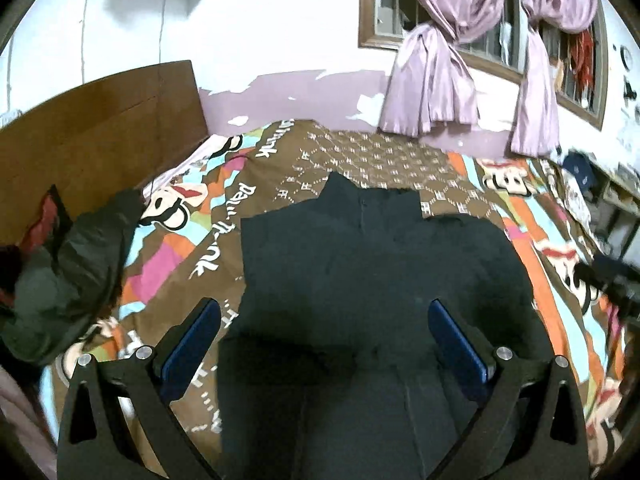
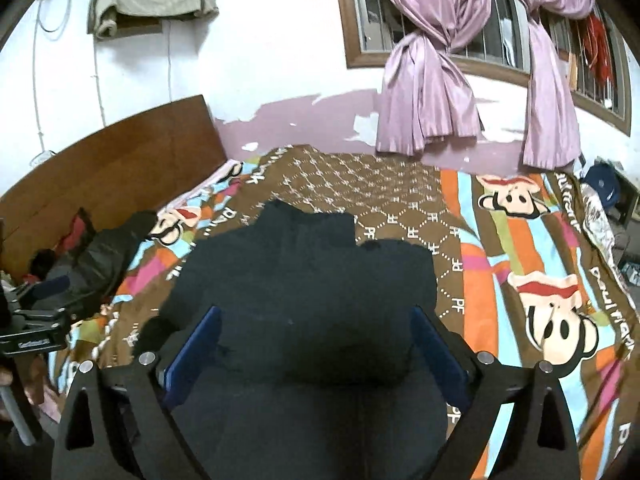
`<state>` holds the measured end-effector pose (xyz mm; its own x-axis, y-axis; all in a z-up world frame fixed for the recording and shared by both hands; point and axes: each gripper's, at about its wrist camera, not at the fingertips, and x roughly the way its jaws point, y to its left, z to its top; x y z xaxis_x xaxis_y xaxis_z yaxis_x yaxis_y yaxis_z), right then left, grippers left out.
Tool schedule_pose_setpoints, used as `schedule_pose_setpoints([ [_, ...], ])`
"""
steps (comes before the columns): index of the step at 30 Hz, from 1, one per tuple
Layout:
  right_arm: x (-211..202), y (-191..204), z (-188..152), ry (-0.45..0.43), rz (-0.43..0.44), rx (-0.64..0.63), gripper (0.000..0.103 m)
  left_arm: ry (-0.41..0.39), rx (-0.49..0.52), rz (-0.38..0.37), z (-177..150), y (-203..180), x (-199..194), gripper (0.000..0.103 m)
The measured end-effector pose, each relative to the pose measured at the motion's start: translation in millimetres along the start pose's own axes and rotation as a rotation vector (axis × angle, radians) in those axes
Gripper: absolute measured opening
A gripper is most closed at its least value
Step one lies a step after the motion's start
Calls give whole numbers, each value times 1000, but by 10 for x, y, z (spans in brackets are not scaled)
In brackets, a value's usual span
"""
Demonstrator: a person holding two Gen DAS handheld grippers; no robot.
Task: Fold large clothes
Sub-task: 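Release the sleeve from the left tool and pull both tools back, then grasp the black jacket's hem with both tools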
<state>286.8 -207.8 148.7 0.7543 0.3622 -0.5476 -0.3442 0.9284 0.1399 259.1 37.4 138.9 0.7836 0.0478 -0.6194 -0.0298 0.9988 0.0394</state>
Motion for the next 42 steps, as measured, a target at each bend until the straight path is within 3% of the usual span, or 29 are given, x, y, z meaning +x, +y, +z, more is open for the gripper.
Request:
schedule_pose_setpoints([
  [6, -496, 187, 209, 15, -2, -44, 97, 20, -29, 15, 45, 15, -432, 102],
  [13, -656, 224, 477, 105, 14, 59, 99, 39, -8, 14, 330, -61, -892, 102],
  [17, -435, 240, 633, 182, 6, 110, 99, 67, 10, 37, 456, -31, -998, 102],
  [22, 166, 200, 726, 169, -21, 140, 99, 112, 35, 57, 482, 30, -922, 102],
  [26, 710, 31, 760, 120, -30, 199, 99, 104, 38, 124, 486, 174, -664, 102],
  [31, 1344, -333, 754, 61, 7, 327, 99, 67, 20, 86, 563, 448, -155, 102],
  [36, 2181, -589, 730, 79, 5, 353, 99, 87, -24, 41, 739, 635, 766, 102],
  [42, 3103, -815, 505, 100, 28, 371, 99, 31, -18, 95, 837, 629, 1812, 102],
])
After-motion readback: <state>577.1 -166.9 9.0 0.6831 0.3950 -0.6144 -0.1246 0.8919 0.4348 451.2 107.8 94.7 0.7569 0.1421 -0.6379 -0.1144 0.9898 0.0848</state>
